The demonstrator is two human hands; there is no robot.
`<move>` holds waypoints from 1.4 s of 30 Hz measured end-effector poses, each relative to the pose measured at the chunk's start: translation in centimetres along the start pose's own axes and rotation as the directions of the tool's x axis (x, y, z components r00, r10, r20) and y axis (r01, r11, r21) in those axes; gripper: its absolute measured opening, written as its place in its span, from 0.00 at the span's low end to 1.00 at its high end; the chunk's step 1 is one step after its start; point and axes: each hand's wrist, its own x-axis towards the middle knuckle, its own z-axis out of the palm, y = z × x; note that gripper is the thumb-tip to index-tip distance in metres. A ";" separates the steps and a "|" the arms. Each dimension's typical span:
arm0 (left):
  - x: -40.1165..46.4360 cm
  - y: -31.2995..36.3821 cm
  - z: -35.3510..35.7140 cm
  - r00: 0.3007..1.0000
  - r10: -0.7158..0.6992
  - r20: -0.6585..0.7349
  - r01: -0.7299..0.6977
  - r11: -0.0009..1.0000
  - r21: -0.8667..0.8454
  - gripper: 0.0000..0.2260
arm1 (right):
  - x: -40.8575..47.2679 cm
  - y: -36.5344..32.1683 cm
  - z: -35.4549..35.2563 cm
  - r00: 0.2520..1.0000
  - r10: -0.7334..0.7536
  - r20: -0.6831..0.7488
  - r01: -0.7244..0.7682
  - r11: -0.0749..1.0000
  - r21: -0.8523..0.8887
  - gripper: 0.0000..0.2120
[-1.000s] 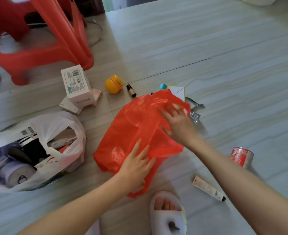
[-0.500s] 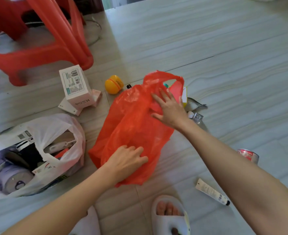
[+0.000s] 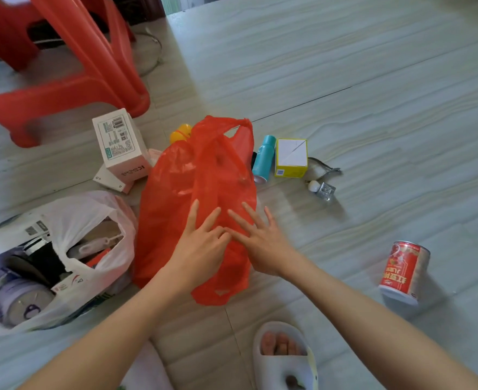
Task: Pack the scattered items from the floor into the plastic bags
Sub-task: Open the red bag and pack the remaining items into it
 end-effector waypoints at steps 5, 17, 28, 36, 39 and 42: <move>0.4 -2.4 1.3 0.979 0.049 0.200 -0.063 0.996 0.066 0.09 | 1.0 0.6 0.8 0.977 -0.076 0.197 0.085 0.996 -0.036 0.26; 3.5 -2.1 3.9 0.699 -0.664 0.264 0.710 0.690 -0.143 0.36 | 0.5 0.3 3.9 0.957 0.281 0.067 -0.289 0.938 0.190 0.18; 2.0 -4.4 5.2 0.748 -0.664 -0.027 0.619 0.711 -0.334 0.23 | 1.1 1.6 0.9 0.820 0.434 -0.373 -0.293 0.878 0.379 0.35; 2.1 -4.7 6.0 0.723 -0.691 0.011 0.686 0.715 -0.132 0.18 | 11.4 2.9 -4.1 0.920 0.005 -0.391 -0.115 0.959 -0.259 0.39; 3.1 -4.9 6.3 0.701 -0.712 0.031 0.709 0.693 -0.129 0.18 | 13.8 2.8 -4.3 0.943 -0.098 -0.319 -0.036 0.921 -0.389 0.29; 3.9 -5.2 6.5 0.686 -0.728 -0.007 0.721 0.681 -0.129 0.11 | 14.1 2.9 -3.6 0.962 -0.095 -0.255 -0.017 0.914 -0.404 0.28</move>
